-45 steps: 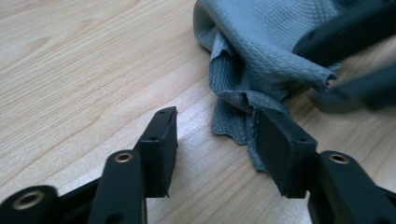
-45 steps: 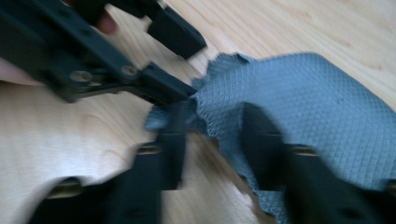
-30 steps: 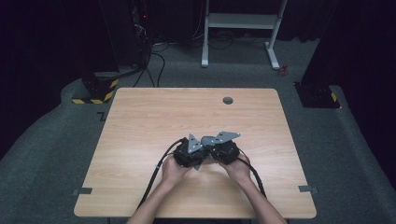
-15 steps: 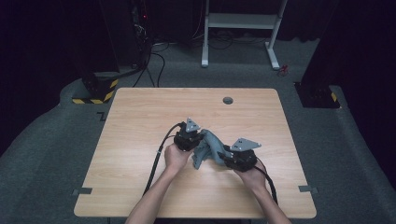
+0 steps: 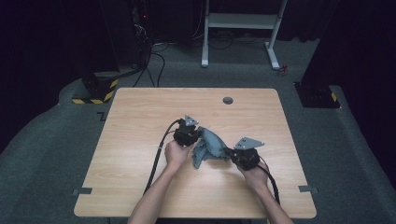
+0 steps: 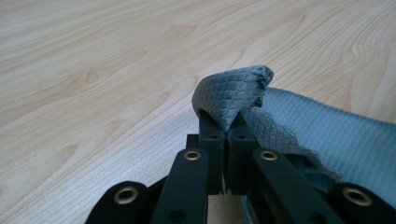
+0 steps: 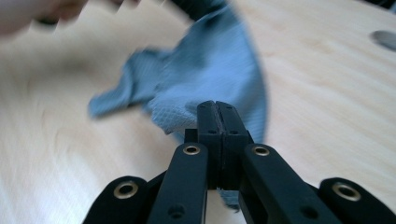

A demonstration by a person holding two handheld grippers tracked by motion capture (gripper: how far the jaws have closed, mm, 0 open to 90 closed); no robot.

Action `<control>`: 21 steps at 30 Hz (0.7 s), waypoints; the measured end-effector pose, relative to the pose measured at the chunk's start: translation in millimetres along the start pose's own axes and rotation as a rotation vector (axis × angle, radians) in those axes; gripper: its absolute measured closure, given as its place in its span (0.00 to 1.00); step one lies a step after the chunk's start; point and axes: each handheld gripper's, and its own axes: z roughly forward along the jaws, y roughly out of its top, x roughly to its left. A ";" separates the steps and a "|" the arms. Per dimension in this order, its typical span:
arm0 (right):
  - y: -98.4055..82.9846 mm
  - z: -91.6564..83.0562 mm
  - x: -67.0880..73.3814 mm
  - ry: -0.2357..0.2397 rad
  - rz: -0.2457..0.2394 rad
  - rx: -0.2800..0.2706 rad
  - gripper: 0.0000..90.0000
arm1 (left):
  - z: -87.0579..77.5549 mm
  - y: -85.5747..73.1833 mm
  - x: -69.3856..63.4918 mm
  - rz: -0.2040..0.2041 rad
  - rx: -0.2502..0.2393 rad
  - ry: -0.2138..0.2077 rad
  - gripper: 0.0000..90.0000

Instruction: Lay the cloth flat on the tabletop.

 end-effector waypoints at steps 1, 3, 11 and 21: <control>0.0 0.0 0.0 0.000 0.000 0.000 1.00 | 1.1 -0.5 1.4 0.002 0.006 0.008 0.97; 6.8 -0.8 -10.7 -0.017 0.057 -0.010 1.00 | 4.9 -1.8 3.2 -0.015 0.013 0.012 0.97; 14.2 34.2 -49.6 -0.134 0.203 0.114 0.99 | 25.4 -6.8 13.2 -0.068 0.096 0.046 0.85; 10.2 22.1 -51.2 -0.147 0.232 0.054 0.77 | -17.3 -16.9 12.1 0.004 0.030 0.049 0.57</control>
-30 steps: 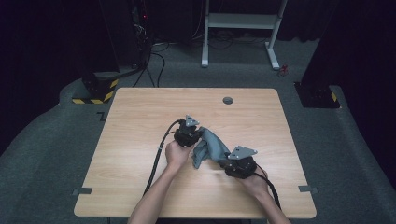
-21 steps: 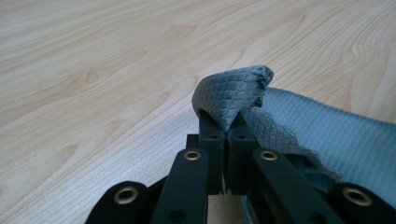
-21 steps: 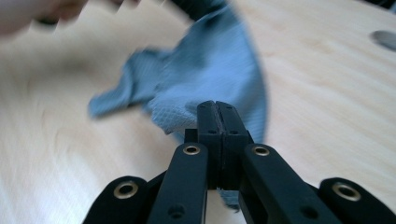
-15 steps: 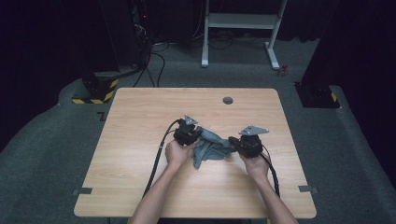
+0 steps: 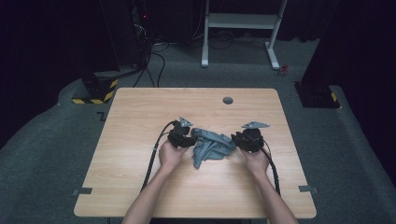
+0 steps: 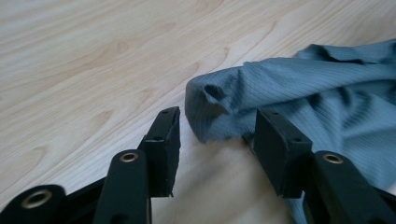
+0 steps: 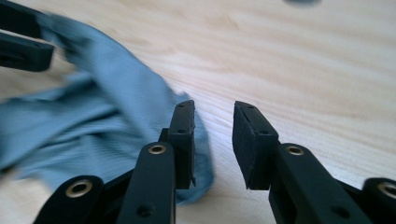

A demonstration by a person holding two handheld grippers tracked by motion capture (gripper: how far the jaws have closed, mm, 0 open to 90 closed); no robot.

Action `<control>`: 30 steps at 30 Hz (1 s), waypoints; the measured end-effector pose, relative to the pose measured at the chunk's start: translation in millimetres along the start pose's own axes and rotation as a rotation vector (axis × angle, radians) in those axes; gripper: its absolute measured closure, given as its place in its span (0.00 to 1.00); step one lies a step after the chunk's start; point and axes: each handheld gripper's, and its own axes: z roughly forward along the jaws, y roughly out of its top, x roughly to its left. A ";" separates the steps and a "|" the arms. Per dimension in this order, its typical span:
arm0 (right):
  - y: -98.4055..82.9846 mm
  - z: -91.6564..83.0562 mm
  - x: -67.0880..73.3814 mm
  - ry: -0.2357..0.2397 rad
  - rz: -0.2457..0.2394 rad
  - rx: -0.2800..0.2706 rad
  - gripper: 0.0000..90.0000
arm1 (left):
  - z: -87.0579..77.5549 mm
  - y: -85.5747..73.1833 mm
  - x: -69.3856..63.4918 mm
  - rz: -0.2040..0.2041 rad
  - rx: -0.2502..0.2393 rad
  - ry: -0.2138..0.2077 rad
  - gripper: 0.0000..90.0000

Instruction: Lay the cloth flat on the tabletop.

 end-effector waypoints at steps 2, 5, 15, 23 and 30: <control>-5.4 -17.2 18.5 0.066 -0.080 -0.039 0.78 | -12.9 -7.6 -3.9 -0.001 -0.026 -0.037 0.59; -12.5 -19.8 33.6 0.112 -0.160 -0.022 0.80 | -24.6 -21.3 -19.5 0.045 -0.024 -0.100 0.60; -37.2 9.4 62.3 0.151 -0.261 0.084 0.74 | -10.3 -42.2 -51.3 0.131 0.043 -0.090 0.60; -38.0 17.7 59.3 0.129 -0.281 0.126 0.98 | -4.4 -40.0 -50.8 0.167 0.057 -0.079 0.92; -33.2 -1.2 56.3 0.131 -0.280 0.075 0.99 | -27.0 -36.1 -34.0 0.101 -0.008 -0.107 0.94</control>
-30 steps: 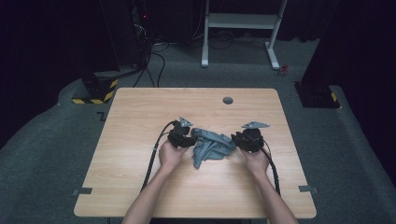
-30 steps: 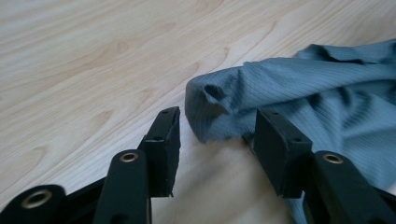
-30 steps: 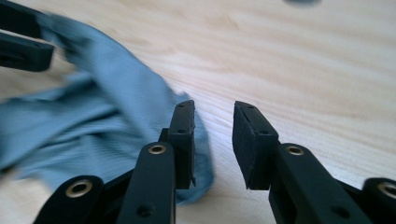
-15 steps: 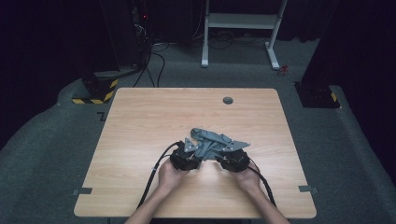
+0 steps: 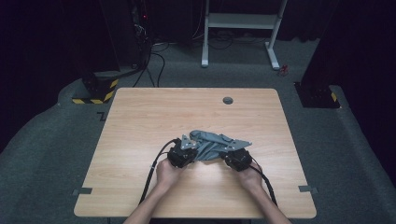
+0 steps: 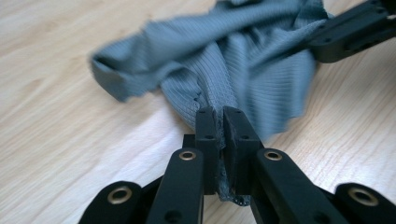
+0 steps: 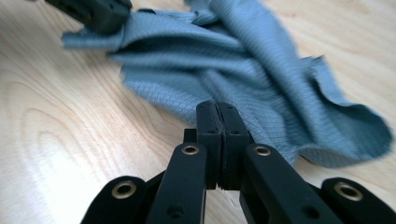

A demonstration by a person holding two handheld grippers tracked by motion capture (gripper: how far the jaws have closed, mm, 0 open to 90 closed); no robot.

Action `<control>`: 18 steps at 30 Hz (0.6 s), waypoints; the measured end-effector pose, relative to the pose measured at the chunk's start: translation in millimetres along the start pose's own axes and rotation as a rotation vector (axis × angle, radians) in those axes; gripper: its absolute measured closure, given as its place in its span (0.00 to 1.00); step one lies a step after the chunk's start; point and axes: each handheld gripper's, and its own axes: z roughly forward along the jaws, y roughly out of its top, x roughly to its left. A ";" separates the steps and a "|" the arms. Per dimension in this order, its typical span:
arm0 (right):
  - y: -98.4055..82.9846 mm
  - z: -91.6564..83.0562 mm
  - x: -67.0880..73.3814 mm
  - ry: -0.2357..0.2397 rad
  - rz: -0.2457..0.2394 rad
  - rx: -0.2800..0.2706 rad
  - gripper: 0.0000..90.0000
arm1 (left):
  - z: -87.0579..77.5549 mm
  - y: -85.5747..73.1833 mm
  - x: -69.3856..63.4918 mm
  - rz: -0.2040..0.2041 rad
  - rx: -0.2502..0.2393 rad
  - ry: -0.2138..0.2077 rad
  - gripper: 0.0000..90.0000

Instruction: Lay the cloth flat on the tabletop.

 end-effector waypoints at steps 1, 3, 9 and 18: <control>0.1 -4.4 -0.4 -0.003 -0.008 -0.004 0.99 | -3.7 -0.7 2.8 -0.010 -0.008 -0.002 0.94; -1.7 -13.0 -1.4 -0.005 -0.019 -0.011 0.99 | -10.8 -4.9 7.6 -0.028 -0.017 -0.005 0.94; -20.5 -31.7 -3.9 0.004 -0.020 0.000 0.99 | -18.9 -26.5 7.2 -0.030 0.025 -0.052 0.94; -47.9 -43.5 2.5 0.038 -0.026 0.030 0.93 | -31.2 -52.2 -3.9 -0.013 0.039 -0.074 0.83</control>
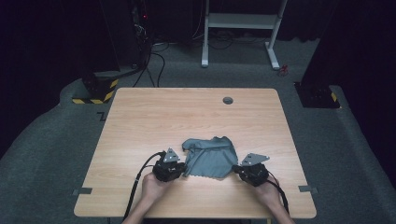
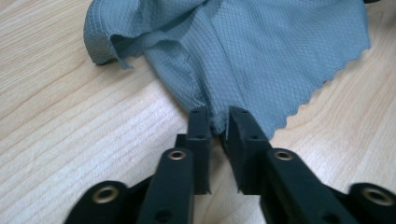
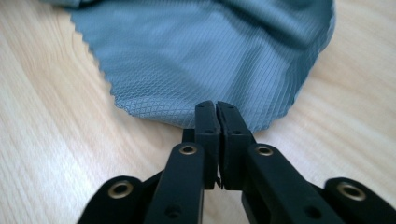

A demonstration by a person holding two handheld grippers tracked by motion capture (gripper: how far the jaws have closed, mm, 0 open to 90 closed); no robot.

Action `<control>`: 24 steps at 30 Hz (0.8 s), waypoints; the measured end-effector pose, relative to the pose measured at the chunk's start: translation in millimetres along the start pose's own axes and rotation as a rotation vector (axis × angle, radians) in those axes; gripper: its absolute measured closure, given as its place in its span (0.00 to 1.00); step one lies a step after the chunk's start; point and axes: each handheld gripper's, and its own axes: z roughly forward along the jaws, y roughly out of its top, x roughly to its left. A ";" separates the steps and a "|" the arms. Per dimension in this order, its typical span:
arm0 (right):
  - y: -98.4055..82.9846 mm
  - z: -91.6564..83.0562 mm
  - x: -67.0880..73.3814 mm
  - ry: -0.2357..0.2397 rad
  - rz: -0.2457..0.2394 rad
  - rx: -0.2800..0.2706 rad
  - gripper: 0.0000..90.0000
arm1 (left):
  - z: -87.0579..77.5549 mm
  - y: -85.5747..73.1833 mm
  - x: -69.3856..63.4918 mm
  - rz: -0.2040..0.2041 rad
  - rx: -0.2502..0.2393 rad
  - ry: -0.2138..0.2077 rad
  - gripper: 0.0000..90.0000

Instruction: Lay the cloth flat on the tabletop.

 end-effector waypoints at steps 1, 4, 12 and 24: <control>-0.7 -0.9 -0.2 0.000 0.008 -0.005 0.90 | -1.8 -0.8 -1.0 0.007 -0.010 0.002 0.80; -1.3 -8.3 -5.8 -0.018 0.056 -0.061 0.86 | -5.7 -2.3 -4.1 0.000 -0.057 0.016 0.69; -17.7 -12.5 -13.1 -0.034 0.158 -0.093 0.77 | 0.8 -20.1 -4.2 -0.056 -0.094 0.102 0.52; -5.3 12.7 6.4 0.011 0.044 -0.037 0.99 | 3.0 -20.3 -1.6 -0.080 -0.048 0.183 0.39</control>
